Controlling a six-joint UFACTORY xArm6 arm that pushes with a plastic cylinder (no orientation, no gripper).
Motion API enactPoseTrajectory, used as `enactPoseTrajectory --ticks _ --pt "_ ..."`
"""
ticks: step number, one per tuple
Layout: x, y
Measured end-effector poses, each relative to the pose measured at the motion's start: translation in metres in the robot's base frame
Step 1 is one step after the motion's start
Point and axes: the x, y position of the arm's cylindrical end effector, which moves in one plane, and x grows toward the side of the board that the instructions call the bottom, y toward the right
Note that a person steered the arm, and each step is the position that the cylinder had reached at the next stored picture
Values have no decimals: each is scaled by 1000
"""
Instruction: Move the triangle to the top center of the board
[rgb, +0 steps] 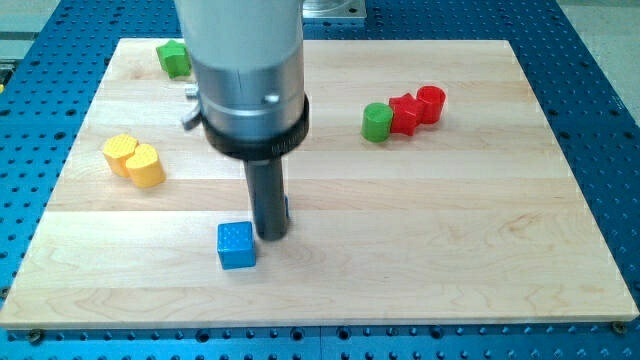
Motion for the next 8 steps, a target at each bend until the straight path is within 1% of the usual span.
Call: enactPoseTrajectory --ticks 1,2,3,4,5,6,7,8 --pt "-30 -1" --pt "-99 9" --pt "-140 1" --pt "-131 -34" --pt "-186 -15" --pt "-230 0" --pt "-249 11" --pt "-247 16"
